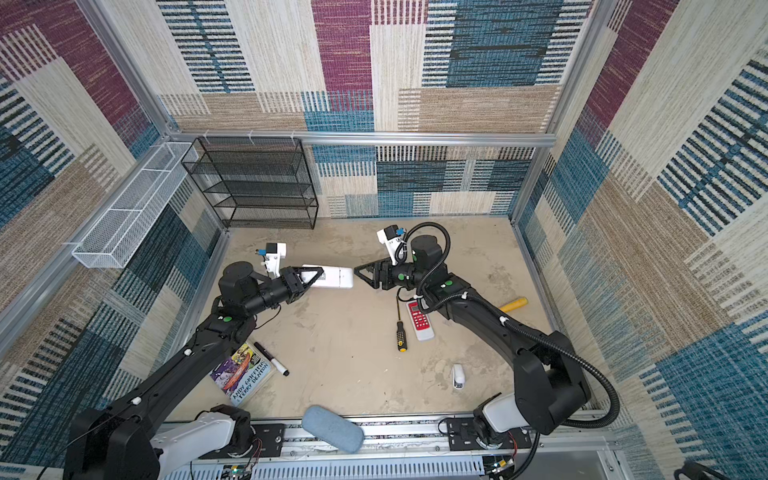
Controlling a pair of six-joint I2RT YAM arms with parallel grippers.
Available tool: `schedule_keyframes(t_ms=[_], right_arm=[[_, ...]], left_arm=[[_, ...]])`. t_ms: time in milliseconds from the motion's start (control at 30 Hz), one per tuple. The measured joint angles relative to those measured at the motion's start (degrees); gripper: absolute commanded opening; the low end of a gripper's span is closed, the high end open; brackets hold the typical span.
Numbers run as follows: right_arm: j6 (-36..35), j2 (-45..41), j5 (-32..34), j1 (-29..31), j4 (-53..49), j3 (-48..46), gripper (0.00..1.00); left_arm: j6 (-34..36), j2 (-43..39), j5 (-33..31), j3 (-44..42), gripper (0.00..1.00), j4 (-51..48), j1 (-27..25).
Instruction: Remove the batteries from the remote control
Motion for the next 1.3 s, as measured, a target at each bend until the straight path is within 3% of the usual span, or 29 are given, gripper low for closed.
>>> schedule_keyframes(t_ms=[300, 967, 1300], right_arm=[[3.0, 3.1, -4.0, 0.0, -1.2, 1.6, 0.62], [9.0, 6.9, -10.4, 0.9, 7.4, 1.5, 0.57], [10.4, 8.4, -10.7, 1.2, 9.5, 1.9, 0.48]], left_arm=[[-7.0, 2.4, 2.7, -0.6, 0.05, 8.6, 0.0], [-9.6, 3.0, 3.0, -1.6, 0.03, 12.5, 0.0], [-10.9, 3.5, 3.0, -2.8, 0.03, 14.6, 0.0]])
